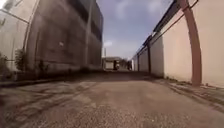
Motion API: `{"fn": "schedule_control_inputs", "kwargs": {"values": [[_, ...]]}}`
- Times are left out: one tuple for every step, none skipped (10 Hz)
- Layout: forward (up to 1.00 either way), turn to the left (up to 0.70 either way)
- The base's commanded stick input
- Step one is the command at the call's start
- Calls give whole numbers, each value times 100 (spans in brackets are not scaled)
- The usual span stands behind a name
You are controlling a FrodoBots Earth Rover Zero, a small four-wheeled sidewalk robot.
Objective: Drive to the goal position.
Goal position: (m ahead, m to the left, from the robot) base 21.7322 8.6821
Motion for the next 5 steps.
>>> {"fn": "schedule_control_inputs", "kwargs": {"values": [[70,-34],[70,1],[70,1],[70,1],[70,1]]}}
